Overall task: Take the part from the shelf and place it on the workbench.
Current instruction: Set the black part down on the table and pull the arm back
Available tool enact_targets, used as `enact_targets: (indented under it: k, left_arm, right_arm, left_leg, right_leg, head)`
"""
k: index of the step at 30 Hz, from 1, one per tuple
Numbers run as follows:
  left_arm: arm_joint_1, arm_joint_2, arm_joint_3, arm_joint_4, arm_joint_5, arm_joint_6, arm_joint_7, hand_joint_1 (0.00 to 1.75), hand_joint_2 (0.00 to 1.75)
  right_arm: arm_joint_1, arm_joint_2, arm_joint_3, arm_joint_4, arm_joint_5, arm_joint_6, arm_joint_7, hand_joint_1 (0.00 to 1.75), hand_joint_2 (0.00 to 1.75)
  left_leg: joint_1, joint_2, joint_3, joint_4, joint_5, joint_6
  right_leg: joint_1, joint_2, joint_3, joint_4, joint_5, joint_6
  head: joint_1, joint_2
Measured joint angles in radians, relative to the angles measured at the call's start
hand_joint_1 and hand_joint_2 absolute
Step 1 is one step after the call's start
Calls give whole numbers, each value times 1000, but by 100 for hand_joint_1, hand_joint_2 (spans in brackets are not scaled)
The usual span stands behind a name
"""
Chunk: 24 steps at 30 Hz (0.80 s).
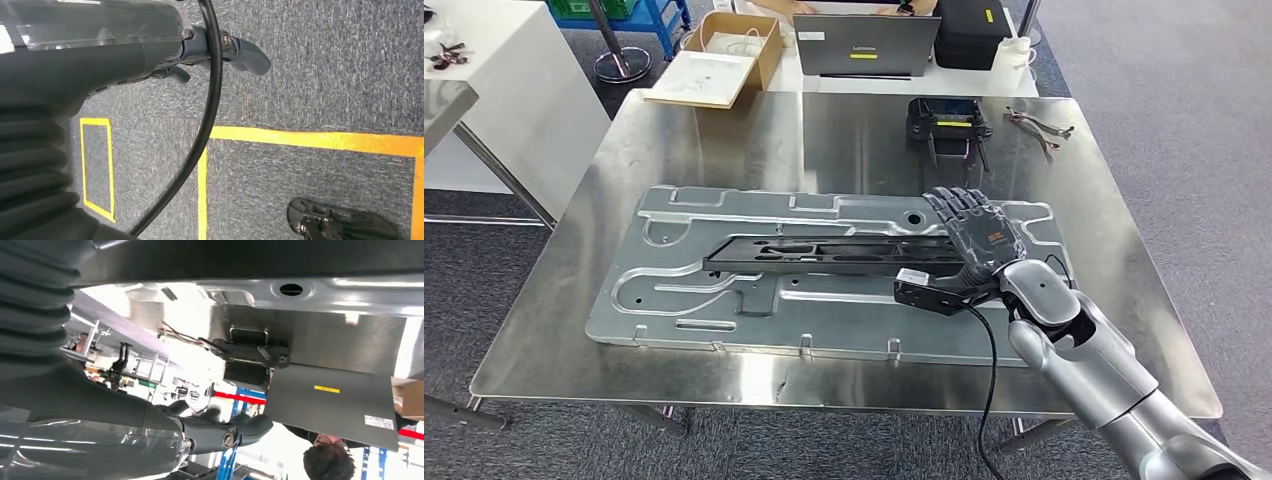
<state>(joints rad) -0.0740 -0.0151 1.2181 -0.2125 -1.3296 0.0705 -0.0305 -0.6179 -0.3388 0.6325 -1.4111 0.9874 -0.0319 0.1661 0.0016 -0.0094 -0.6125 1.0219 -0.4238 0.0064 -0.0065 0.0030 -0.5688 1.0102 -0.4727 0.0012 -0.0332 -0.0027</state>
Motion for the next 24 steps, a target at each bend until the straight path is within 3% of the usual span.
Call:
enact_targets:
  k: [5,11,13,16,17,18,19,21,23,24]
  left_arm:
    - [0,0,0,0,10,2,15,0,0]
    - [0,0,0,0,10,3,20,0,0]
    - [-1,0,0,0,10,3,20,0,0]
    - [-2,-1,0,0,10,3,20,0,0]
    - [-2,-1,0,0,9,2,20,0,0]
    - [-2,-1,0,0,9,1,20,0,0]
    - [-1,-2,0,0,9,1,20,0,0]
    - [-2,-3,0,0,8,0,20,0,0]
    - [-3,-3,0,0,8,1,20,0,0]
    - [-3,-3,0,0,8,1,20,0,0]
  right_arm:
    - [4,0,-7,3,0,0,-2,0,0]
    - [8,0,-17,0,3,-1,-8,0,0]
    - [5,0,-21,-3,4,-1,-9,0,0]
    - [2,0,-23,-5,4,0,-12,0,0]
    - [3,0,-23,-5,4,2,-14,0,0]
    - [3,0,-23,-5,4,4,-16,0,0]
    - [2,0,-23,-7,4,6,-18,0,0]
    - [-4,1,-23,-13,3,10,-20,0,0]
    - [-9,3,-23,-19,3,12,-21,0,0]
    - [-11,4,-23,-21,3,13,-22,0,0]
  left_leg:
    - [0,0,0,1,0,0]
    - [0,2,5,-5,6,17]
    - [6,5,13,-25,20,26]
    - [9,8,10,-34,28,30]
    - [9,8,6,-32,29,29]
    - [11,8,3,-30,31,27]
    - [13,8,-1,-26,32,24]
    - [18,8,-13,-13,33,14]
    - [19,5,-24,0,35,-2]
    - [19,3,-28,3,38,-11]
  right_leg:
    - [0,0,0,0,0,0]
    - [-5,0,5,-3,2,14]
    - [-5,0,-5,27,-29,19]
    - [-10,0,-74,195,-129,27]
    - [-14,0,-92,241,-144,31]
    - [-18,0,-94,255,-139,36]
    - [-24,-1,-78,231,-117,41]
    - [-34,-2,-8,107,-63,51]
    - [-32,2,33,26,-35,46]
    - [-27,5,32,20,-36,38]
  head:
    - [0,0]
    - [0,0]
    - [0,0]
    - [0,0]
    - [0,0]
    - [0,0]
    - [0,0]
    - [0,0]
    - [0,0]
    - [0,0]
